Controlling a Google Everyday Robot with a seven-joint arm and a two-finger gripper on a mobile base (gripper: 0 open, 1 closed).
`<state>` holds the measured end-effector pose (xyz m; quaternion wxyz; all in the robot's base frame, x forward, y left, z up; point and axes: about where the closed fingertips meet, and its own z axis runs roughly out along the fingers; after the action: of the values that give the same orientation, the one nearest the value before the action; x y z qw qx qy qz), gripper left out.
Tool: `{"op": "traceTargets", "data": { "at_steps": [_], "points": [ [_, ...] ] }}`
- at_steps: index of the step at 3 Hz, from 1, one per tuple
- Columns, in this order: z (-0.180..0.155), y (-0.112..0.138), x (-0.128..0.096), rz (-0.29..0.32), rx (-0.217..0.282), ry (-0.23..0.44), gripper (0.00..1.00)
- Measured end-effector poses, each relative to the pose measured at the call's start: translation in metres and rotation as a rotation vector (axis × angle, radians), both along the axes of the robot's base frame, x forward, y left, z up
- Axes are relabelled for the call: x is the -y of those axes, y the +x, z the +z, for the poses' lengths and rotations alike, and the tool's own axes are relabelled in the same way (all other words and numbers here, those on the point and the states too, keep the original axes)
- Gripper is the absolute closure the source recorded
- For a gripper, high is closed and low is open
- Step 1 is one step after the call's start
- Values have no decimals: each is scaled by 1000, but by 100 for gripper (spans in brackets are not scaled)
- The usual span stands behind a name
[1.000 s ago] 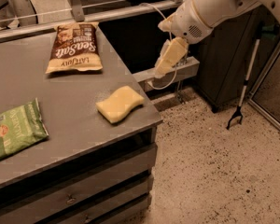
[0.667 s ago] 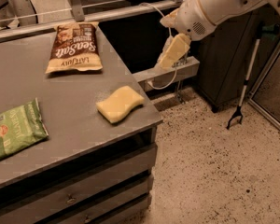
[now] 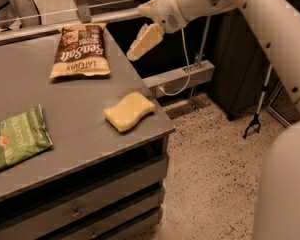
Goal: Move brown chip bag near sponge
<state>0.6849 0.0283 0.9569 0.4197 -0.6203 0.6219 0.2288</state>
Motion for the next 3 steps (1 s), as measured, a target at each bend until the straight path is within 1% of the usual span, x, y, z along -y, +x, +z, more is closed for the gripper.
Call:
{"op": "traceTargets", "data": {
  "at_steps": [1,2,3],
  "points": [
    [-15,30,-47,14,-35,62,0],
    [-39,49,-91,4,-84,78,0],
    [-60,63,-119,-31,-112,53,0]
  ]
}}
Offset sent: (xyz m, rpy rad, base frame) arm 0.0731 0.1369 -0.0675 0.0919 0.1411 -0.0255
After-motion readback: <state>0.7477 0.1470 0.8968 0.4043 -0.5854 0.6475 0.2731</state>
